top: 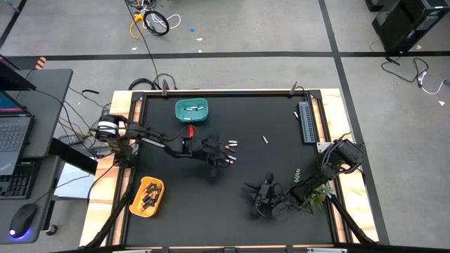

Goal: Sort batteries
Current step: Put the silver battery into the green bin

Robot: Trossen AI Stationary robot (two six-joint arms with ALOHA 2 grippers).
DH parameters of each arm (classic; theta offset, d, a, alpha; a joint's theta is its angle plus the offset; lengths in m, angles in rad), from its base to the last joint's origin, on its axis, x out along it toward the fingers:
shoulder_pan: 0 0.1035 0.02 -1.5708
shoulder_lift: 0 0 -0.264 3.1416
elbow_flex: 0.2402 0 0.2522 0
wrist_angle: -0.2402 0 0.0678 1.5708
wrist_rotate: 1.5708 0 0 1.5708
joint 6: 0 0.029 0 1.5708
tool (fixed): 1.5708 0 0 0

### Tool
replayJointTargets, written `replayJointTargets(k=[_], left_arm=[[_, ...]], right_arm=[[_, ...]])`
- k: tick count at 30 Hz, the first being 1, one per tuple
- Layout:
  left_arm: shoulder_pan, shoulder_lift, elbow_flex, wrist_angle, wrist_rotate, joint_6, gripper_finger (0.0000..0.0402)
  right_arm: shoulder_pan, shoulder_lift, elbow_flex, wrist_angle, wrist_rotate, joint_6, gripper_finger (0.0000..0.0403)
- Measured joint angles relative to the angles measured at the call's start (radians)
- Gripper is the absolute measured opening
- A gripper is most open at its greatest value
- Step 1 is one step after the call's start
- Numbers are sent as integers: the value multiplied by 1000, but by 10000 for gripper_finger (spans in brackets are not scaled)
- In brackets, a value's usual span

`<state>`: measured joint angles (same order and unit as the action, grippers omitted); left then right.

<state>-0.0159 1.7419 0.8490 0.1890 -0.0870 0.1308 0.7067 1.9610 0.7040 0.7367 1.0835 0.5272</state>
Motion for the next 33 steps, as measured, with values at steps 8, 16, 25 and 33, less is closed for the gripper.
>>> replayJointTargets(k=[8,16,25,33], left_arm=[[52,0,0,48,31,4,185],[88,44,13,128,95,5,185],[41,66,15,69,202,85,175],[21,94,15,65,151,91,163]], right_arm=[[-1,0,0,11,0,-7,83],[-11,-1,0,76,0,-89,83],[46,-1,-4,79,80,-89,83],[58,-1,-5,84,113,-86,83]])
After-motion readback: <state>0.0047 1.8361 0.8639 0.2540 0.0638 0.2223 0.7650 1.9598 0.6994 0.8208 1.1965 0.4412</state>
